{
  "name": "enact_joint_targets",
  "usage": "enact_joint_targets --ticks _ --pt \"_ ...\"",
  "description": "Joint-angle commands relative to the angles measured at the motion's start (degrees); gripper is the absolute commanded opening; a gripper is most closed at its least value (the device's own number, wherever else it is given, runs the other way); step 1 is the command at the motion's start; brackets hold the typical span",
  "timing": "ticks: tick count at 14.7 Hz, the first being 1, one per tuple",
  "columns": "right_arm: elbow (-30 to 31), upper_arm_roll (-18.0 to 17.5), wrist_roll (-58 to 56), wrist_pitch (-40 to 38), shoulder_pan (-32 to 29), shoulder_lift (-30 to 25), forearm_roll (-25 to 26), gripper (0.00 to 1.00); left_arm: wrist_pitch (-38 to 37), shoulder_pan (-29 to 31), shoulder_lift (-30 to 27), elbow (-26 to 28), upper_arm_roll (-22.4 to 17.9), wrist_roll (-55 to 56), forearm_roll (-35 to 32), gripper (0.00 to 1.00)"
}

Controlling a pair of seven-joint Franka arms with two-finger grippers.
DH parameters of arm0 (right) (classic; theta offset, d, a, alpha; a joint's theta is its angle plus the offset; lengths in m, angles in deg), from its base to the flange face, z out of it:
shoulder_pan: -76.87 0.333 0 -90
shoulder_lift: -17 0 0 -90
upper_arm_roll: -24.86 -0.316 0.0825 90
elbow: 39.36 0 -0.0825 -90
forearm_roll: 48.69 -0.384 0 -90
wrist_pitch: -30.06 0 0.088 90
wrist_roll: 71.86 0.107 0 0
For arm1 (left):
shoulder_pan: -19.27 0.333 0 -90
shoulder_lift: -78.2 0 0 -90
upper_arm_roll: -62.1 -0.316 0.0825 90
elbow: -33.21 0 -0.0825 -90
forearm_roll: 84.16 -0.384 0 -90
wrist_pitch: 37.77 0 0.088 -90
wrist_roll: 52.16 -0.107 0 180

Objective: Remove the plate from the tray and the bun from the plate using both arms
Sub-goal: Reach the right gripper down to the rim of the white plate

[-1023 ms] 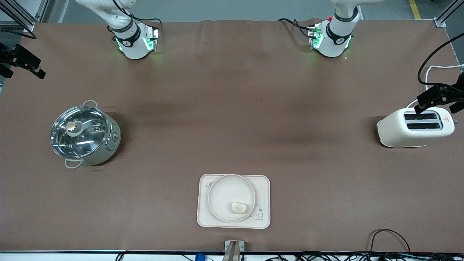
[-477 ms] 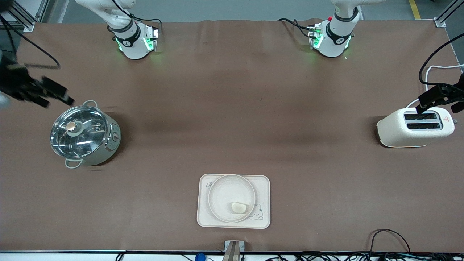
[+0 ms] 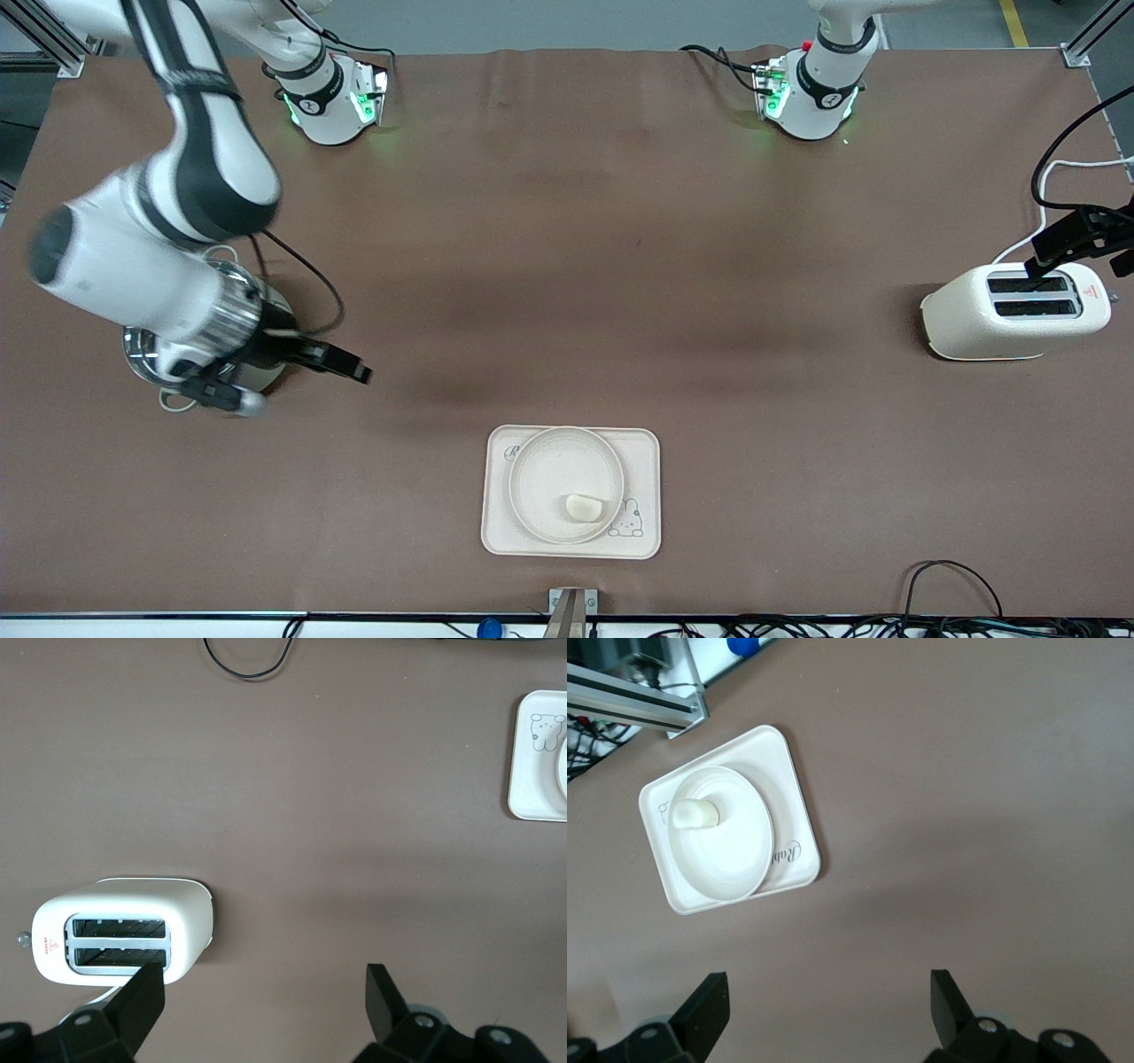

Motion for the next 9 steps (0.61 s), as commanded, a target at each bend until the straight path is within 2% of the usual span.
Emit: enact_joint_targets --ticks 1,5,9 --pt "-10.3 0.5 9.7 4.4 6.0 11.5 -0.9 1.00 0.0 -0.1 0.4 -0.7 0.1 -1.2 -0.9 1.00" --pt "-19.4 0.5 11.7 19.1 10.4 25.2 -0.9 1.00 0.0 0.2 0.4 -0.7 0.1 -1.3 -0.8 1.00" --pt "-29.8 0.6 11.8 21.1 11.8 35.3 -0.8 1.00 -0.1 0.3 0.5 -0.7 0.1 -1.3 -0.6 1.00"
